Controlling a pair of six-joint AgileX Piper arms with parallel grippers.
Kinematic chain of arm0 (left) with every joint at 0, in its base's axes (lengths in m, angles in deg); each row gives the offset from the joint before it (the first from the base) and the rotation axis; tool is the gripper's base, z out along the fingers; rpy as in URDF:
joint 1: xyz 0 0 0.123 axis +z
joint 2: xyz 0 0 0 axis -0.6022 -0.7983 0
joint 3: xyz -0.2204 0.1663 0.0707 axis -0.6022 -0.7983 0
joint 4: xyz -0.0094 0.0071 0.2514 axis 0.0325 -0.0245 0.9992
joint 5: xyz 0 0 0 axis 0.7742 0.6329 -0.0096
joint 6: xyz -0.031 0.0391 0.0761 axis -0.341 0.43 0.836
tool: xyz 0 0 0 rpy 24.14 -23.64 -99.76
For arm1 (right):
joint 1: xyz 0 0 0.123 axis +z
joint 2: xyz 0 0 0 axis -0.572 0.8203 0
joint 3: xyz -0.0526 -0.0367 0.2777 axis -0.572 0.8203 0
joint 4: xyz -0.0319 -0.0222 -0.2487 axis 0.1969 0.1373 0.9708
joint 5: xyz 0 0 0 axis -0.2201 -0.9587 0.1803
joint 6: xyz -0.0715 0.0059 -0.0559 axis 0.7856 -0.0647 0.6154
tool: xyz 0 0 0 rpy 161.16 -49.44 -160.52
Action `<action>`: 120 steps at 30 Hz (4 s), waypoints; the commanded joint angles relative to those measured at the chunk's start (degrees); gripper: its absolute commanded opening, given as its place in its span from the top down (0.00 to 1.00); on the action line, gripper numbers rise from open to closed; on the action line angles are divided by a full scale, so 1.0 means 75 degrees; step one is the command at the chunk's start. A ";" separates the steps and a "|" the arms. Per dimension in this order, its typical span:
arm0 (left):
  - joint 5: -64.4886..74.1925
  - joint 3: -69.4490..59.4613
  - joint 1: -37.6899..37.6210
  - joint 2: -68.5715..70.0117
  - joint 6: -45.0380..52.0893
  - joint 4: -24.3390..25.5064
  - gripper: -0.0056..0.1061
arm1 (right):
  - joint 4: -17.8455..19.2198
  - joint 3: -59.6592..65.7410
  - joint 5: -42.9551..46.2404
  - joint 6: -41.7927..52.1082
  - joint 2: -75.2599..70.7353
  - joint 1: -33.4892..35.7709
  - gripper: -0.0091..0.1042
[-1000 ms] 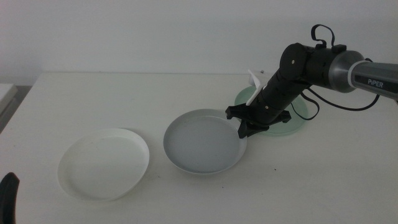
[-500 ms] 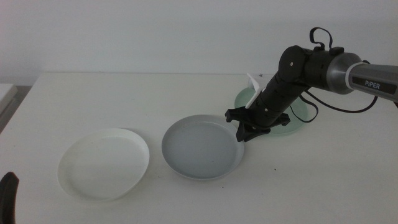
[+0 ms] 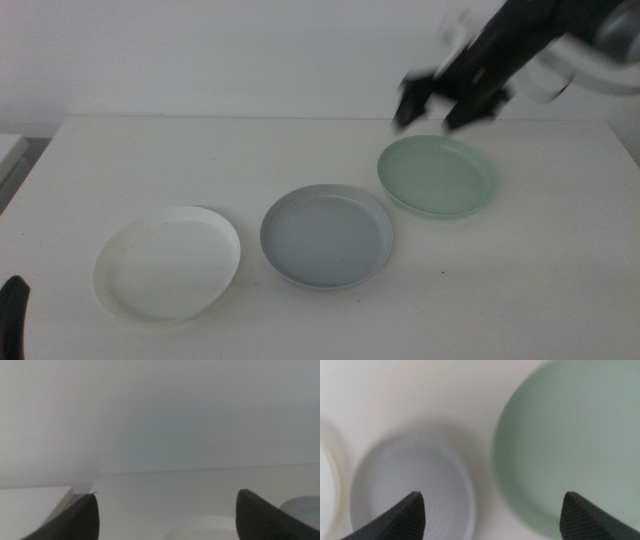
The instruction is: Stack the three bowls on top of each other.
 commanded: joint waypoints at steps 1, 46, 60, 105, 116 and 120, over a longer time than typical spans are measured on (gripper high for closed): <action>-0.0106 0.0001 0.0005 0.0029 -0.0021 -0.0011 0.11 | 0.0358 -0.1048 -0.0644 -0.0224 -0.0328 -0.0554 0.24; -0.0139 0.0001 0.0005 0.0029 -0.0015 -0.0011 0.11 | 0.1946 -0.1652 -0.0727 -0.0991 0.2549 -0.1588 0.93; -0.0154 0.0001 0.0005 0.0029 0.0008 -0.0011 0.11 | 0.0805 0.1863 0.0486 -0.0590 -0.1702 -0.0135 0.93; -0.0199 0.0001 0.0005 0.0029 -0.0021 -0.0011 0.11 | 0.0234 0.2250 0.1599 -0.1139 -0.0151 0.1113 0.39; -0.0183 0.0001 0.0005 0.0029 -0.0005 -0.0011 0.11 | -0.1080 0.1126 -0.0304 0.1611 -0.3104 -0.0302 0.10; -0.0197 0.0001 0.0005 0.0029 -0.0005 -0.0011 0.11 | -0.1992 0.2723 0.0108 0.2747 -0.5418 -0.1083 0.10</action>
